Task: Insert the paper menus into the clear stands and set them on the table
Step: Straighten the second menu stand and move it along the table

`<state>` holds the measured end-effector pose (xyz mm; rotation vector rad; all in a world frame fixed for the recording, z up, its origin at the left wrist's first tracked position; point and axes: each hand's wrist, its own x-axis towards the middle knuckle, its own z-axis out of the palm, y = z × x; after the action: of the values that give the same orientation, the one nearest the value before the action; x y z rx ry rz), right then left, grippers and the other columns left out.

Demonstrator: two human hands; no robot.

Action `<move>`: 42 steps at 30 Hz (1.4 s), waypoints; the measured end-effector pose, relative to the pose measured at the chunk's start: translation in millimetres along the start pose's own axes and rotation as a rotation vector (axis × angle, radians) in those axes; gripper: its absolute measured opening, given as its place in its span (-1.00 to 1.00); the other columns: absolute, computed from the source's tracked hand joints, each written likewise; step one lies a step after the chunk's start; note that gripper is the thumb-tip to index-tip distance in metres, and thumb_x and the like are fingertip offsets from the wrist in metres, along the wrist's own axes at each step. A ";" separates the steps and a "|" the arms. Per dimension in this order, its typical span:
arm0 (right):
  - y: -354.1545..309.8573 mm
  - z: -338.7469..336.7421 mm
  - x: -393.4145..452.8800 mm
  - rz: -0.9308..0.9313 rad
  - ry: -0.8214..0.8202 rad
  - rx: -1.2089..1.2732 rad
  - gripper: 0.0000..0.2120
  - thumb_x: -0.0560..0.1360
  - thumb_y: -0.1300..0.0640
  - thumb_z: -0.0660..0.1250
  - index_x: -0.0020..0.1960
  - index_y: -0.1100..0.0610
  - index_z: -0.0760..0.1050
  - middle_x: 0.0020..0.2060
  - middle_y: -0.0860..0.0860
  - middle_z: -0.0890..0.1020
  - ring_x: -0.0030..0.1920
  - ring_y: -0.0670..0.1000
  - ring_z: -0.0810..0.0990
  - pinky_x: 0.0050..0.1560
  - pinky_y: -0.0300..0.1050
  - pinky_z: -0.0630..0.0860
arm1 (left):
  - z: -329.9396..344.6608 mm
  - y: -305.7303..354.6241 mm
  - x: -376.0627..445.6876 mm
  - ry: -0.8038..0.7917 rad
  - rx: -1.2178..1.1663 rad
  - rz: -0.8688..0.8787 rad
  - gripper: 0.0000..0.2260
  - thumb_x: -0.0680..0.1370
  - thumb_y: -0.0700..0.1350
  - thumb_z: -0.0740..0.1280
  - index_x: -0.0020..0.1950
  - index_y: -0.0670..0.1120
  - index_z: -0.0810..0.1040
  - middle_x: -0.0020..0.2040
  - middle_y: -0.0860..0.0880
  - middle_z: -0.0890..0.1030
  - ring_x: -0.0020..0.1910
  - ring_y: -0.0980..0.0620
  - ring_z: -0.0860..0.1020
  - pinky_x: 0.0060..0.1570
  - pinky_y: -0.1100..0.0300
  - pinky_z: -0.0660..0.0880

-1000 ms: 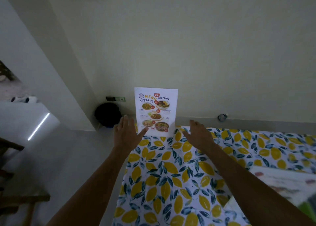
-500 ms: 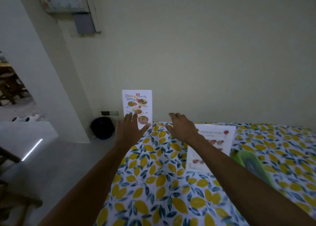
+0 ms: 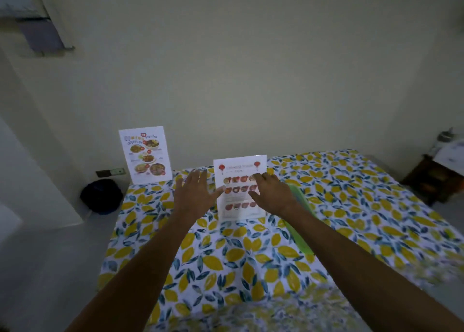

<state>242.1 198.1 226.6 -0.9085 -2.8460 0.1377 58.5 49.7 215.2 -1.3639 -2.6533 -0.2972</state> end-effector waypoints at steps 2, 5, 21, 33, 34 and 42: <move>16.1 1.8 -6.1 0.033 -0.016 0.011 -0.47 0.58 -0.13 0.19 0.44 0.14 0.27 0.28 0.15 0.48 0.26 0.20 0.46 0.10 0.10 0.51 | 7.7 14.2 1.6 -0.004 0.005 0.008 -0.18 0.51 0.47 0.00 0.57 -0.09 0.20 0.57 -0.10 0.26 0.55 -0.06 0.21 0.49 -0.15 0.12; 37.6 8.3 -5.2 0.080 -0.032 0.031 -0.45 0.58 -0.13 0.20 0.45 0.13 0.25 0.30 0.15 0.47 0.28 0.20 0.45 0.10 0.10 0.51 | 20.1 25.9 7.0 -0.036 -0.003 -0.003 -0.19 0.52 0.46 0.01 0.57 -0.08 0.20 0.57 -0.08 0.25 0.54 -0.06 0.23 0.48 -0.14 0.11; 110.4 126.9 112.8 0.253 -0.267 0.035 -0.44 0.56 -0.16 0.20 0.37 0.22 0.31 0.26 0.22 0.51 0.26 0.22 0.49 0.13 0.11 0.49 | 133.6 -10.0 111.5 -0.216 0.038 -0.163 -0.21 0.44 0.52 0.05 0.40 -0.05 0.41 0.30 -0.06 0.57 0.29 -0.11 0.53 0.31 -0.17 0.31; 124.1 152.4 150.2 0.299 -0.203 0.175 -0.61 0.57 -0.06 0.24 0.29 0.13 0.38 0.06 0.14 0.66 0.06 0.16 0.65 -0.05 0.02 0.58 | 138.0 -17.2 149.8 -0.318 -0.102 -0.141 -0.66 0.51 0.25 0.33 0.02 0.00 0.64 -0.05 0.01 0.72 -0.11 -0.02 0.66 -0.16 0.11 0.57; 124.7 152.4 152.7 0.294 -0.202 0.185 -0.63 0.56 -0.06 0.25 0.27 0.12 0.39 0.04 0.13 0.66 0.04 0.16 0.65 -0.06 0.03 0.58 | 136.3 -18.0 152.1 -0.323 -0.110 -0.144 -0.66 0.51 0.24 0.34 -0.04 -0.02 0.64 -0.08 0.00 0.71 -0.14 -0.01 0.65 -0.17 0.11 0.56; 155.5 127.6 191.1 0.217 -0.094 0.162 -0.60 0.57 -0.07 0.22 0.30 0.13 0.37 0.01 0.14 0.65 0.00 0.18 0.64 -0.10 0.03 0.56 | 99.8 8.1 191.0 -0.191 -0.072 -0.066 -0.73 0.54 0.15 0.37 -0.09 -0.06 0.63 -0.19 -0.01 0.70 -0.35 0.04 0.54 -0.43 0.24 0.36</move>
<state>154.7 430.3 102.3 -1.2006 -2.7601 0.4393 -49.0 228.5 160.5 -1.3923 -2.8736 -0.2855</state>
